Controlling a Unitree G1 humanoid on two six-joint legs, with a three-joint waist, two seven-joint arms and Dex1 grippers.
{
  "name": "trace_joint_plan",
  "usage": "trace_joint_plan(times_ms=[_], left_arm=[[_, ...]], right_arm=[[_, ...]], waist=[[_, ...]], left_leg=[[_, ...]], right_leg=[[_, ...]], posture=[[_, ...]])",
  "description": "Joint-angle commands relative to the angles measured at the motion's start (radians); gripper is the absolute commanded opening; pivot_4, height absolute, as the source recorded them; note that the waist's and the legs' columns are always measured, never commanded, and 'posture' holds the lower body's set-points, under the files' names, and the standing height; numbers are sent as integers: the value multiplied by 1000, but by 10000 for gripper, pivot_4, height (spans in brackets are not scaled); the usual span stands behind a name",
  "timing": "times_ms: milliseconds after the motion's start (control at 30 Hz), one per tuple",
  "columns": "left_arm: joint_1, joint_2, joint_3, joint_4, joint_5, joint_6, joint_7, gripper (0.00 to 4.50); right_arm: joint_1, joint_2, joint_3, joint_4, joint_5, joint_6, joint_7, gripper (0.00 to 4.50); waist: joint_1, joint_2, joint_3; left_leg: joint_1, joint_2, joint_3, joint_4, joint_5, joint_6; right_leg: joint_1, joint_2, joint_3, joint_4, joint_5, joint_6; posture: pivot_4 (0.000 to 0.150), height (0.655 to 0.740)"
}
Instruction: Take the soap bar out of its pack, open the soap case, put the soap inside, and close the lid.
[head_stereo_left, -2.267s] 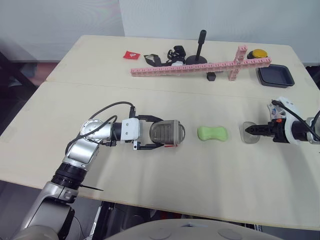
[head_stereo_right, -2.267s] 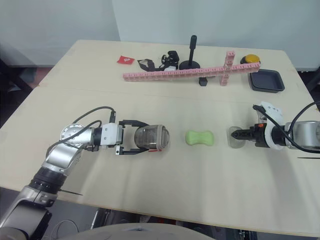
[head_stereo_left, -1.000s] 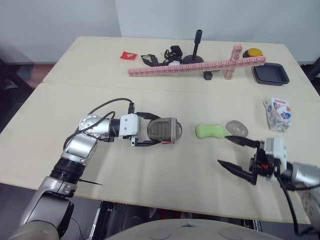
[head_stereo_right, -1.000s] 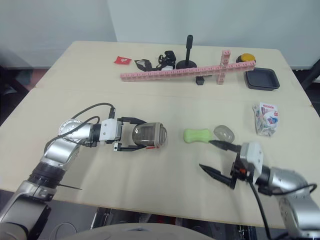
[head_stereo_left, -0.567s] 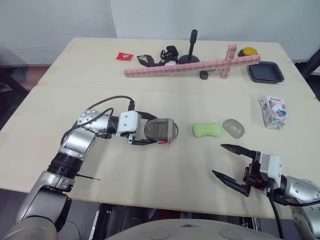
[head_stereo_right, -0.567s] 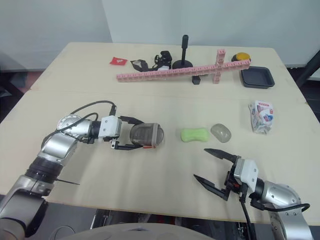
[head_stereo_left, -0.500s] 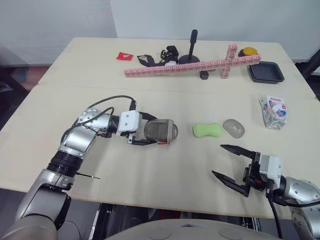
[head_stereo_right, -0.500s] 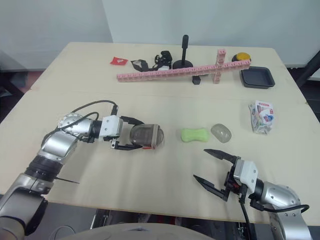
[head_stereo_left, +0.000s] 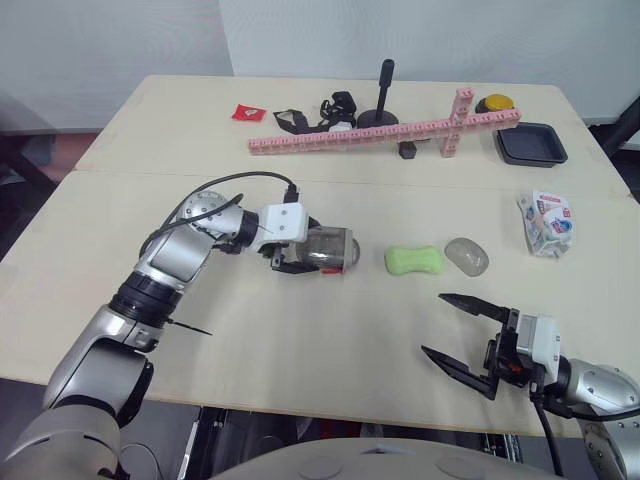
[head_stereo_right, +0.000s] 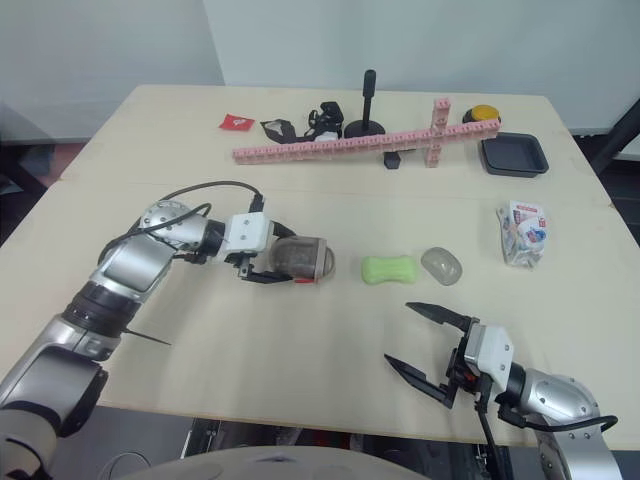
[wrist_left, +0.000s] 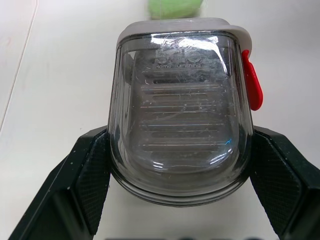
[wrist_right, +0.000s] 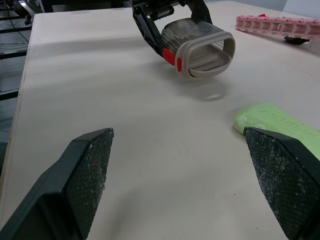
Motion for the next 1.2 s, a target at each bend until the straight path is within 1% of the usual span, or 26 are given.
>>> trace_joint_plan(times_ms=[33,433,833,1100,1200], left_arm=[[-32,20,-12,-52,28,35,-12,34560],[-96,30,-44,-76,74,124,-28,34560],[-120,28,-79,-122,75,216,-60,34560],[-112,56,-77,-110,76,234,-65,34560],[-106,76,-67,-92,71,209,-68,34560]], right_arm=[[0,-12,-31,-1,35,-8,0,44803],[-17,-6,-27,70,40,-44,19,44803],[-19,-16,-30,56,65,-18,15,44803],[-23,-11,-25,84,54,-35,24,44803],[-18,-14,-28,74,57,-31,22,44803]], waist=[[-1,0,0],[-1,0,0],[1,0,0],[1,0,0],[2,0,0]], left_leg=[[0,0,0,0,0,0],[0,0,0,0,0,1],[0,0,0,0,0,1],[0,0,0,0,0,1],[0,0,0,0,0,1]], right_leg=[[0,0,0,0,0,0],[0,0,0,0,0,0],[0,0,0,0,0,0],[0,0,0,0,0,0],[0,0,0,0,0,0]], posture=[[1500,7330],[1500,7330],[1500,7330],[1500,7330],[1500,7330]])
